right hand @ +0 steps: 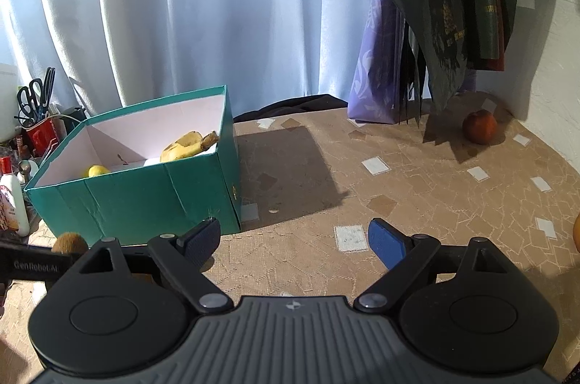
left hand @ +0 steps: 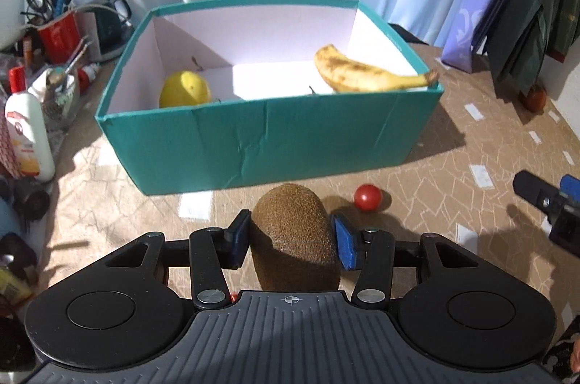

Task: Organize fruits
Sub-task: 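Lift the kiwi toward the box with the left tool while the right tool grasps the second kiwi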

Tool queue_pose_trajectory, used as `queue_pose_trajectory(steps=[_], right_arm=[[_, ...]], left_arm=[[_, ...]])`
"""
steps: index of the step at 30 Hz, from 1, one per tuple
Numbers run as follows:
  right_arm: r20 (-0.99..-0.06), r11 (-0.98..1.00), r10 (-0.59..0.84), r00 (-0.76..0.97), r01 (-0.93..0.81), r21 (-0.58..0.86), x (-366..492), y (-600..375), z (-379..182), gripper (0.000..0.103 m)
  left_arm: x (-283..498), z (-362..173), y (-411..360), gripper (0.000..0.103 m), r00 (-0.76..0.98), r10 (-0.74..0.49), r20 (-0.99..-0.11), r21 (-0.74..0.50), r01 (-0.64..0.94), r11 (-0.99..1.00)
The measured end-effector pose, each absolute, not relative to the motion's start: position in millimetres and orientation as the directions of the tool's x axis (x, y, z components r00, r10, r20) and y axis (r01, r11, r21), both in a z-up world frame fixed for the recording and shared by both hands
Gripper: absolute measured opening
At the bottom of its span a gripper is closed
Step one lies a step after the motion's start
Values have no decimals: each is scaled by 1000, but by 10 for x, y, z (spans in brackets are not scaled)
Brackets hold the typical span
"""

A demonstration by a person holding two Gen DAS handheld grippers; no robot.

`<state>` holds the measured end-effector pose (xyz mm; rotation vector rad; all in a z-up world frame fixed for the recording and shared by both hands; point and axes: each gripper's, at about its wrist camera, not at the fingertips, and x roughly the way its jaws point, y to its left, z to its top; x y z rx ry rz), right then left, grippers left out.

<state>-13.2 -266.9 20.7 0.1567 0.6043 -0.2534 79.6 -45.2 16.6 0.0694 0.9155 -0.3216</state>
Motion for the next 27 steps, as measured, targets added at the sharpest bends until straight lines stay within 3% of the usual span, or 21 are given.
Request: queue_pose_trajectory(steps=[21,23,25,27], right_arm=[[-527,994,-84,846,107,15,-50,-2190,376,89],[-557,999,-47,829,44,-20,61,-2100,341,89],[-616,999,12,788,-35,-24,197,-1992,227,81],[-670,995,86,737,-93,26,311,-1879,70,57]], left_arm=[[1494,723,-362,52,745,-164,-646,-72,154,985],[1493,729,-339,52,750,-160,-642,-73,148,986],[1465,744,-318,52,753,-161,-638,-79,144,986],[1415,770,-308,52,763,-158,-627,-74,143,987]])
